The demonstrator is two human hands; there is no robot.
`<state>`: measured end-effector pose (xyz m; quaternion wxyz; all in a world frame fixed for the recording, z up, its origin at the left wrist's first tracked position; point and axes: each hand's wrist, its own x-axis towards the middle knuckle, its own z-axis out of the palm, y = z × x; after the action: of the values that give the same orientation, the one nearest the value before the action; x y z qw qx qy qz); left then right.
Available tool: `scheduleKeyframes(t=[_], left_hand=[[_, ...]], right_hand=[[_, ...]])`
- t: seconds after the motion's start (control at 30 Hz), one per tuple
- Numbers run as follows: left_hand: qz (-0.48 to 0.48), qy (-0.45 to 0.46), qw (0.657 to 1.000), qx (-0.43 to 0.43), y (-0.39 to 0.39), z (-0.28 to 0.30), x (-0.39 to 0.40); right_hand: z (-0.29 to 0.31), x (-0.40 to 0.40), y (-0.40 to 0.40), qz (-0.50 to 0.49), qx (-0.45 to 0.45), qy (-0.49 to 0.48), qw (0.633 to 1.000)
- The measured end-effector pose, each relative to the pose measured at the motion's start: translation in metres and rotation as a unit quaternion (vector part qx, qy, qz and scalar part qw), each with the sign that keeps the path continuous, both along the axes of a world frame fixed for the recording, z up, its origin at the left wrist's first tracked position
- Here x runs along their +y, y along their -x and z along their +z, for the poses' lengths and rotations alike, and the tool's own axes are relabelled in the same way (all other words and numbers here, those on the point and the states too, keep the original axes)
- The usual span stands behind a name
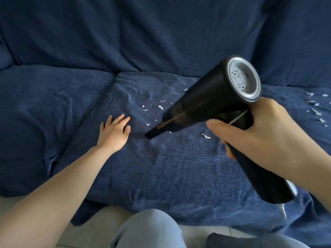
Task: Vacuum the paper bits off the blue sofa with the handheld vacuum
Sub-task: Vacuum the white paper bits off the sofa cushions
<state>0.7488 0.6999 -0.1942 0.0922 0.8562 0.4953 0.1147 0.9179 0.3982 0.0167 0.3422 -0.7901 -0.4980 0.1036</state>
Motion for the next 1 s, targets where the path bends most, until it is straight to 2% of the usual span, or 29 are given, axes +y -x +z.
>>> scheduleKeyframes(t=[0.13, 0.27, 0.5, 1.0], left_hand=[[-0.026, -0.024, 0.999, -0.003, -0.007, 0.003, 0.012], [-0.021, -0.010, 1.000, -0.020, -0.022, 0.004, 0.036], [-0.007, -0.005, 1.000, 0.022, -0.029, 0.002, 0.038], [-0.014, -0.027, 1.000, 0.004, -0.026, 0.000, 0.031]], right_hand=[[-0.009, 0.015, -0.014, -0.004, 0.025, -0.016, 1.000], [-0.018, 0.044, -0.034, 0.019, 0.050, -0.022, 0.998], [0.002, 0.076, -0.059, 0.026, 0.089, 0.011, 0.996], [-0.002, 0.055, -0.043, -0.015, 0.021, -0.024, 0.999]])
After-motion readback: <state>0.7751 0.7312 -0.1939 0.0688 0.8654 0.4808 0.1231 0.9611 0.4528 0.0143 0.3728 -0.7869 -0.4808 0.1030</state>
